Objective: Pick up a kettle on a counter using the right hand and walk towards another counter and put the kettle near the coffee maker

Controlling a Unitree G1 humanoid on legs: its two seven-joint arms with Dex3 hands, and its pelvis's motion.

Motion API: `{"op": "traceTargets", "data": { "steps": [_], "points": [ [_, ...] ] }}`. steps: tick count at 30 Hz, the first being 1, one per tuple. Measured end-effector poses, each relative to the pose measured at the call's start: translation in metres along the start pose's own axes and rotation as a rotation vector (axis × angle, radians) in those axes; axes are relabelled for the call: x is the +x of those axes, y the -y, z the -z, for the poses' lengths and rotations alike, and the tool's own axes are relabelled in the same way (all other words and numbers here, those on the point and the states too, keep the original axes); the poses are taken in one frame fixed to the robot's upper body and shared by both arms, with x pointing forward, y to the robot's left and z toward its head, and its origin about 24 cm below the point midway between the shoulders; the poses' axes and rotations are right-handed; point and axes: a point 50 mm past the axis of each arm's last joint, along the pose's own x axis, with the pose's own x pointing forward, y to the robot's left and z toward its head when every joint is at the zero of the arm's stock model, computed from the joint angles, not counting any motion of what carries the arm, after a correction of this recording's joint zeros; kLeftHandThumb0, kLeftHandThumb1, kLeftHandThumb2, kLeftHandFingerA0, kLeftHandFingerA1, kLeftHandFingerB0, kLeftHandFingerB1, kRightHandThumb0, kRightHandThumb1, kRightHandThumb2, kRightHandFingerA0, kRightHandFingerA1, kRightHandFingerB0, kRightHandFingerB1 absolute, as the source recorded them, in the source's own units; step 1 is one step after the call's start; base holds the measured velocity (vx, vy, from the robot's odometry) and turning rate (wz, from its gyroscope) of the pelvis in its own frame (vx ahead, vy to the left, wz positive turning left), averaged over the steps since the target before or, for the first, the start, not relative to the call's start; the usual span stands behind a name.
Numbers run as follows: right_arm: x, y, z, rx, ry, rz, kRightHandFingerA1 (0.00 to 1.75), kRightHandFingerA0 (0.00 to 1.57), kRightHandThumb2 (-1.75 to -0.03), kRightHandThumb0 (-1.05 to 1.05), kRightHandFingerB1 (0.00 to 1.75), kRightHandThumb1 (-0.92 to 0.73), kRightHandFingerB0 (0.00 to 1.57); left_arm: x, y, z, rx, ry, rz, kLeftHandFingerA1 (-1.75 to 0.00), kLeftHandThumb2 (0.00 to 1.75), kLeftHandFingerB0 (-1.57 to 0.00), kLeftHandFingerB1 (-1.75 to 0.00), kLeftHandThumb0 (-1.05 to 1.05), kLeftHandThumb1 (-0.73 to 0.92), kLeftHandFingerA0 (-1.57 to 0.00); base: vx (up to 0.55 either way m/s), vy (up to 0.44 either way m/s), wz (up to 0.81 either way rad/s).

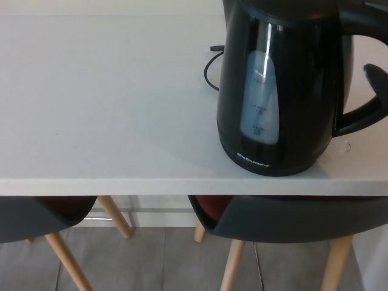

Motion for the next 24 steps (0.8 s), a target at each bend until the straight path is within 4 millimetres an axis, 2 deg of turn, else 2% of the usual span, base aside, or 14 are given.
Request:
{"op": "traceTargets", "data": {
  "steps": [4,5,6,8,10,11,13,14,17,18,19,21,22,24],
  "points": [
    [0.000,-0.007,0.007,0.011,-0.059,0.006,0.33,0.02,-0.82,-0.64,0.33,-0.41,0.03,-0.001,-0.001,0.000,-0.002,0.019,-0.003,-1.03,1.16,-0.95,-0.89,-0.11,0.42,-1.08,0.00,0.000,0.00],
    [0.000,-0.009,0.010,0.014,-0.077,0.009,0.33,0.03,-0.60,-0.59,0.24,-0.58,0.10,-0.001,-0.001,0.000,-0.002,0.027,-0.003,-1.04,1.21,-0.95,-0.88,-0.11,0.40,-1.08,0.00,0.000,0.00],
    [0.000,-0.010,0.011,0.014,-0.091,0.011,0.33,0.03,-0.60,-0.59,0.24,-0.58,0.10,-0.001,-0.001,0.000,-0.002,0.031,-0.003,-1.04,1.21,-0.95,-0.88,-0.11,0.40,-1.08,0.00,0.000,0.00],
    [0.000,-0.012,0.014,0.016,-0.118,0.019,0.38,0.00,-0.83,-0.56,0.36,-0.40,0.03,-0.002,-0.001,-0.002,-0.003,0.048,-0.005,-1.06,1.33,-0.96,-0.88,-0.08,0.31,-1.08,0.00,0.000,0.00],
    [0.001,-0.013,0.015,0.021,-0.131,0.026,0.41,0.00,-0.83,-0.53,0.36,-0.40,0.02,-0.002,-0.002,-0.003,-0.003,0.063,-0.007,-1.06,1.34,-0.97,-0.87,-0.08,0.31,-1.07,0.00,0.000,0.00],
    [0.001,-0.015,0.015,0.024,-0.141,0.030,0.41,0.00,-0.83,-0.51,0.37,-0.40,0.02,-0.003,-0.002,-0.003,-0.004,0.074,-0.008,-1.05,1.19,-0.97,-0.91,-0.11,0.40,-1.07,0.00,0.000,0.00],
    [0.002,-0.016,0.016,0.028,-0.155,0.037,0.46,0.00,-0.84,-0.47,0.40,-0.41,0.01,-0.003,-0.002,-0.004,-0.004,0.089,-0.009,-1.04,1.21,-0.96,-0.89,-0.09,0.40,-1.07,0.00,0.000,0.00],
    [0.002,-0.016,0.016,0.028,-0.160,0.040,0.42,0.06,-0.58,-0.48,0.29,-0.60,0.11,-0.003,-0.002,-0.005,-0.004,0.094,-0.010,-1.04,1.23,-0.98,-0.88,-0.07,0.39,-1.10,0.00,0.000,0.00],
    [0.002,-0.017,0.019,0.030,-0.188,0.050,0.50,0.11,-0.74,-0.47,0.40,-0.56,0.13,-0.004,-0.003,-0.004,-0.009,0.104,-0.014,-1.07,1.23,-0.99,-0.92,-0.08,0.38,-1.11,0.00,0.000,0.00],
    [0.002,-0.017,0.020,0.032,-0.192,0.051,0.50,0.11,-0.74,-0.47,0.40,-0.56,0.13,-0.004,-0.003,-0.004,-0.010,0.106,-0.015,-1.07,1.23,-0.99,-0.92,-0.08,0.38,-1.11,0.00,0.000,0.00],
    [0.001,-0.017,0.021,0.037,-0.201,0.057,0.48,0.18,-0.59,-0.40,0.32,-0.65,0.18,-0.005,-0.004,-0.003,-0.014,0.109,-0.018,-1.07,1.21,-1.00,-0.92,-0.08,0.39,-1.11,0.00,0.000,0.00],
    [0.001,-0.017,0.022,0.042,-0.211,0.064,0.49,0.23,-0.60,-0.40,0.33,-0.65,0.22,-0.005,-0.005,-0.003,-0.020,0.113,-0.023,-1.07,1.19,-1.00,-0.92,-0.09,0.40,-1.11,0.00,0.000,0.00],
    [0.001,-0.017,0.022,0.044,-0.213,0.067,0.47,0.37,-0.60,-0.38,0.35,-0.67,0.27,-0.005,-0.006,-0.002,-0.022,0.113,-0.025,-1.05,1.22,-1.00,-0.88,-0.04,0.36,-1.10,0.00,0.000,0.00],
    [0.001,-0.016,0.022,0.049,-0.213,0.076,0.47,0.37,-0.60,-0.38,0.35,-0.67,0.27,-0.006,-0.007,-0.001,-0.029,0.119,-0.031,-1.05,1.22,-1.00,-0.88,-0.04,0.36,-1.10,0.00,0.000,0.00]
  ]
}}
